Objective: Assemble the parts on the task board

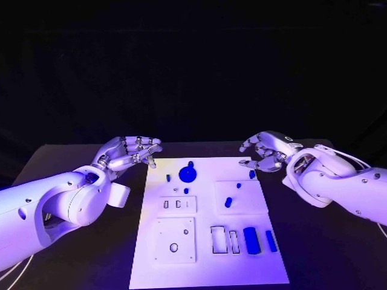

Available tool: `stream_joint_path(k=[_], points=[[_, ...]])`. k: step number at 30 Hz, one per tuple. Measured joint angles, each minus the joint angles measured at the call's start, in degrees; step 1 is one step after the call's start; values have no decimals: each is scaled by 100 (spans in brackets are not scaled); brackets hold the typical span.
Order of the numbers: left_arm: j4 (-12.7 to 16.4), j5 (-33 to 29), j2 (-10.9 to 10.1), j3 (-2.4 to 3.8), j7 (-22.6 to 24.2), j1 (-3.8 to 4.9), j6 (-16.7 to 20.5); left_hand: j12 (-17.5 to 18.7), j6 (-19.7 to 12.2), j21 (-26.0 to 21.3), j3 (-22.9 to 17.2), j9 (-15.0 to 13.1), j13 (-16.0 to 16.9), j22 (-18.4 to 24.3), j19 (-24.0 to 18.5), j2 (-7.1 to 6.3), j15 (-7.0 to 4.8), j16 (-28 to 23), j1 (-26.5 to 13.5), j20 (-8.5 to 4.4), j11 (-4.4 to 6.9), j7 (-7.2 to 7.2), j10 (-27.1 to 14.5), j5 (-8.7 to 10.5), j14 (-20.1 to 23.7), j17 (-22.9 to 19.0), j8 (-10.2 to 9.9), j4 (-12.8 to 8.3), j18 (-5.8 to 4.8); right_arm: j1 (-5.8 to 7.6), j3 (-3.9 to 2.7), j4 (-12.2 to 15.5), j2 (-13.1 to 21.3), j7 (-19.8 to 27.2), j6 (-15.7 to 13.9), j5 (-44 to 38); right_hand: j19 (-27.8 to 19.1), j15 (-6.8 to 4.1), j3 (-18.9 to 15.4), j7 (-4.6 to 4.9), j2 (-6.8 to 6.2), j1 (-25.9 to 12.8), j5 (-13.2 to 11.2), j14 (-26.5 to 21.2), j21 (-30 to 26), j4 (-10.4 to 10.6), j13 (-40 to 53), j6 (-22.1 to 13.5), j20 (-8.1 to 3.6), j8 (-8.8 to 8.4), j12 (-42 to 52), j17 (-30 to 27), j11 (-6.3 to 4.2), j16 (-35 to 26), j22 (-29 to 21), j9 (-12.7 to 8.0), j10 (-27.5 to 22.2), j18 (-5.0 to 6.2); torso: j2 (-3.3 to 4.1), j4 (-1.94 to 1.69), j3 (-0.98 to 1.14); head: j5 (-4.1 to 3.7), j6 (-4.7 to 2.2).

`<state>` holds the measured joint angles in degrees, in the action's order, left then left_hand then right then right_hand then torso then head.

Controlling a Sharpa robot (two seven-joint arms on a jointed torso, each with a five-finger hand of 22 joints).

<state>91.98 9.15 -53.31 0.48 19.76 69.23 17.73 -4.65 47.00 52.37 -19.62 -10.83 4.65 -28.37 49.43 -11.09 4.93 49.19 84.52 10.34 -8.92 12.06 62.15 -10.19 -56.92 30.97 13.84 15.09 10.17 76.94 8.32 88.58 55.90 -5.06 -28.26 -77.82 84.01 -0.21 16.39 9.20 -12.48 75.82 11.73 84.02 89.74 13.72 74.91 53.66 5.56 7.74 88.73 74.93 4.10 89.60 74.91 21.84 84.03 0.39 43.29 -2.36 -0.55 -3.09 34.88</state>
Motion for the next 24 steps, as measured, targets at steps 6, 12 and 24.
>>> stream_joint_path(k=[6,12,24], points=[[-38,0,7,-1,10,0,-22,0,0,0,0,0,0,-6,0,0,0,0,0,0,0,0,0,0,0,0,0,0,0,-87,23,-391,207,456,154,367,-2,0,-173,26,-95,216,0,0,0,-84,0,-80,5,-54,-7,0,0,0,0,-25,0,0,-8,38,39,-37,25],[-91,0,36,-8,16,-8,-43,0,0,0,0,0,0,-6,0,0,0,0,0,0,0,0,0,0,0,0,0,0,0,-233,36,-690,177,739,317,511,0,41,-346,50,-80,458,0,-1,0,-114,0,-154,42,-113,-29,-1,41,0,-1,-43,1,0,-10,42,85,-40,66],[-173,1,66,-14,29,-27,-74,0,0,-1,0,1,0,-6,-20,0,0,0,0,21,0,0,0,0,0,-4,0,0,0,-438,37,-1121,-136,975,523,651,0,41,-393,30,-35,609,1,-1,0,-129,-1,-175,41,-133,-29,-1,41,0,-1,-53,1,0,5,9,148,-31,94]])
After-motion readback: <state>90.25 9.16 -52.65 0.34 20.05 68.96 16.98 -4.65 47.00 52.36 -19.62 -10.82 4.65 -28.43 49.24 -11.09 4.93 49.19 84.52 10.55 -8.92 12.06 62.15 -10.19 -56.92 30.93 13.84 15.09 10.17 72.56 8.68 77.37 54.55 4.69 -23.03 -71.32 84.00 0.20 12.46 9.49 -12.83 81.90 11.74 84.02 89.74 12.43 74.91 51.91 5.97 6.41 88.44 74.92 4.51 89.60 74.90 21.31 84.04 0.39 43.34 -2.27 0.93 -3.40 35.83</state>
